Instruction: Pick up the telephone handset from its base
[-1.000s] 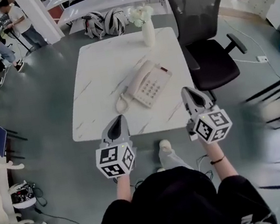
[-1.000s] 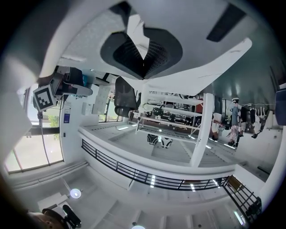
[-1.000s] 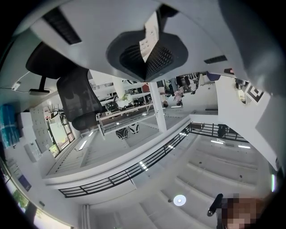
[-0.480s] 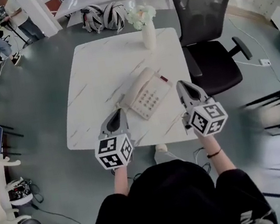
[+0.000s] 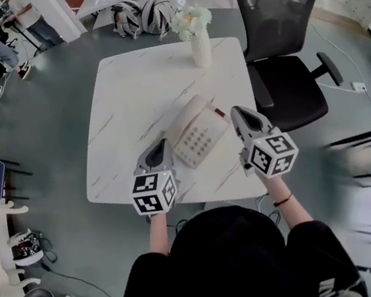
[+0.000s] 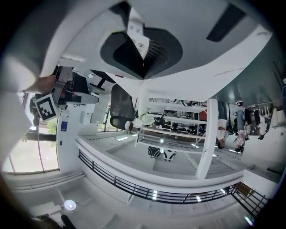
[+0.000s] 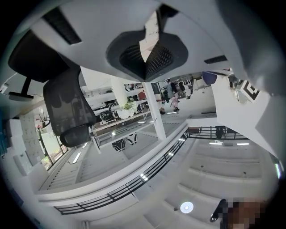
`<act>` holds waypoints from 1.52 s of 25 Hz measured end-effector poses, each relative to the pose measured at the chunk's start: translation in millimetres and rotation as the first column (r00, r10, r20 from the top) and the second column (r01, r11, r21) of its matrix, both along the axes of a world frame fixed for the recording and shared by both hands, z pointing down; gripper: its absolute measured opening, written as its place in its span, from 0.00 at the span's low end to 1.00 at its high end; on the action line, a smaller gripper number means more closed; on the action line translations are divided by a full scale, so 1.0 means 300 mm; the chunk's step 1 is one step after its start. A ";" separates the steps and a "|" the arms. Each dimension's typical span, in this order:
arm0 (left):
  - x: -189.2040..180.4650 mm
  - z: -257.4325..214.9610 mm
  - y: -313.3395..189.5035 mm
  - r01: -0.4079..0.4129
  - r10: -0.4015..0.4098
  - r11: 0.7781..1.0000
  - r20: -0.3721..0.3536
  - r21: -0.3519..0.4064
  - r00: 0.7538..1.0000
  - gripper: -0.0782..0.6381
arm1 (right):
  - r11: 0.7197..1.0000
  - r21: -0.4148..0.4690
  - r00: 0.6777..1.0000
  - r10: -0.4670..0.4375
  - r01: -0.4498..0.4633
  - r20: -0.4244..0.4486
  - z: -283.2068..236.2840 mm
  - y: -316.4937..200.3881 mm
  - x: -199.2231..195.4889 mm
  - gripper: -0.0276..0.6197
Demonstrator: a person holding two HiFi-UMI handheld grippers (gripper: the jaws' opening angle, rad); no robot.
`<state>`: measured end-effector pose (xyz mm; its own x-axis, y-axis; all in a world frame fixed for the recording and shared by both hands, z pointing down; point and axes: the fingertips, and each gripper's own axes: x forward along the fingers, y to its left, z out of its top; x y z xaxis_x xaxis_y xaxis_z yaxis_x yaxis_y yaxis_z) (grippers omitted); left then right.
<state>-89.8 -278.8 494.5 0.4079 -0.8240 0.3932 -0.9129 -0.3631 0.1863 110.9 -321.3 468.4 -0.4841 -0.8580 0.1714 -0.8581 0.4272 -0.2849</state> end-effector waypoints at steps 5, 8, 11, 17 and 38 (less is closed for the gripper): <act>0.025 0.005 -0.071 -0.043 0.043 0.999 0.015 0.001 0.999 0.11 | 1.000 -0.023 1.000 -0.005 0.005 0.006 0.028 -0.034 0.006 0.03; 0.039 0.038 -0.111 -0.066 0.067 0.997 0.045 -0.028 0.997 0.11 | 0.999 -0.046 1.000 -0.006 0.006 0.005 0.062 -0.044 0.007 0.03; 0.052 0.086 -0.146 -0.098 0.103 0.992 0.060 -0.078 0.993 0.11 | 0.997 -0.076 1.000 0.001 0.000 0.007 0.108 -0.053 0.010 0.03; 0.067 0.165 -0.206 -0.190 0.206 0.971 0.105 -0.143 0.973 0.11 | 0.994 -0.110 1.000 0.025 -0.023 0.018 0.159 -0.077 0.012 0.03; 0.197 0.366 -0.292 -0.461 0.522 0.834 0.160 -0.303 0.838 0.48 | 0.986 -0.149 0.996 0.084 -0.080 0.022 0.225 -0.085 0.028 0.03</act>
<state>-30.6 -366.5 604.4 0.6077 -0.4037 0.6840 -0.6518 -0.7455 0.1391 119.3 -346.9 536.1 -0.4193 -0.8613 0.2871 -0.8794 0.3067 -0.3641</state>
